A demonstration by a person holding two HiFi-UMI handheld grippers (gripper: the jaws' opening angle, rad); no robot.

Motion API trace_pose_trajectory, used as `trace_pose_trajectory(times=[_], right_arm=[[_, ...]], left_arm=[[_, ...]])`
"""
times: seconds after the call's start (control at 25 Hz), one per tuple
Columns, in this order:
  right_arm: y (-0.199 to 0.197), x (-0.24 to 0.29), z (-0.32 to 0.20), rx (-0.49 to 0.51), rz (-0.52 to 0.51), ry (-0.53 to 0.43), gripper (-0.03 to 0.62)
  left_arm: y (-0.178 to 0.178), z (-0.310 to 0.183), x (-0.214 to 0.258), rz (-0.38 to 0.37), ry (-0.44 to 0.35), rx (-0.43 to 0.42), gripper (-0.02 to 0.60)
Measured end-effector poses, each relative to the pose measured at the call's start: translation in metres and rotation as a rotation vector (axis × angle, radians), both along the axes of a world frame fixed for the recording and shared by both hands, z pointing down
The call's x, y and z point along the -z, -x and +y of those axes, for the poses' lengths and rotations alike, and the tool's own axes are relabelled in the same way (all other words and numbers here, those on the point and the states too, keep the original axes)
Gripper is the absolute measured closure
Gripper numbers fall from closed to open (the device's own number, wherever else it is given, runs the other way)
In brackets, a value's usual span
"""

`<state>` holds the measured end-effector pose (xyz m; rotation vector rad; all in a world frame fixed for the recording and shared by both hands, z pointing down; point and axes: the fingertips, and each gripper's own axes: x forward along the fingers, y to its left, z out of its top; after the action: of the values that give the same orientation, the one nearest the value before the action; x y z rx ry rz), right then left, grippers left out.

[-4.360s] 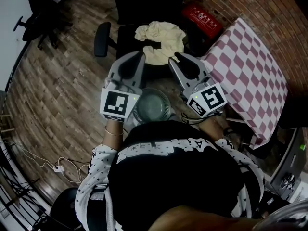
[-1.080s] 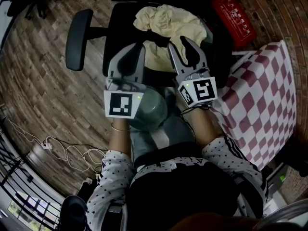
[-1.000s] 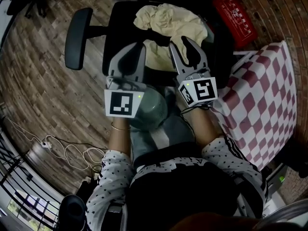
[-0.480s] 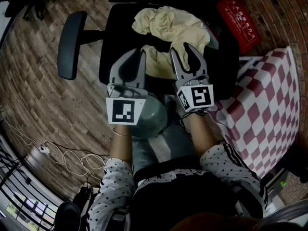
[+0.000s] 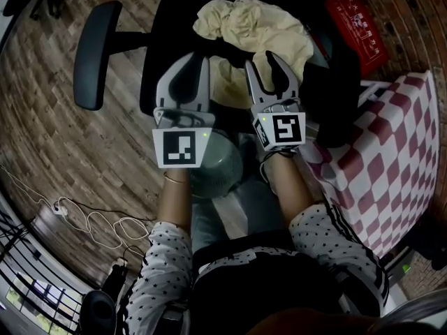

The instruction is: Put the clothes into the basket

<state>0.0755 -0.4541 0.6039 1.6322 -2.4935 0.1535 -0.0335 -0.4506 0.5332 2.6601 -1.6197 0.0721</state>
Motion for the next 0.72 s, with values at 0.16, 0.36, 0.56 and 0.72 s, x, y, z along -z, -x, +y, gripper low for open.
trace_pose_trajectory(times=[0.16, 0.36, 0.56, 0.72], right_arm=[[0.002, -0.009, -0.006, -0.011, -0.007, -0.015, 0.433], [0.007, -0.02, -0.009, -0.009, -0.002, -0.031, 0.431], [0.004, -0.033, -0.016, -0.016, -0.01, -0.024, 0.428], [0.002, -0.039, -0.023, -0.025, -0.019, -0.023, 0.425]], left_arm=[[0.006, -0.005, -0.009, 0.034, -0.013, 0.032, 0.566], [0.015, -0.013, -0.017, 0.073, -0.03, 0.07, 0.566], [0.009, -0.016, -0.025, 0.055, -0.056, 0.065, 0.566], [0.005, -0.021, -0.034, 0.041, -0.043, 0.062, 0.566]])
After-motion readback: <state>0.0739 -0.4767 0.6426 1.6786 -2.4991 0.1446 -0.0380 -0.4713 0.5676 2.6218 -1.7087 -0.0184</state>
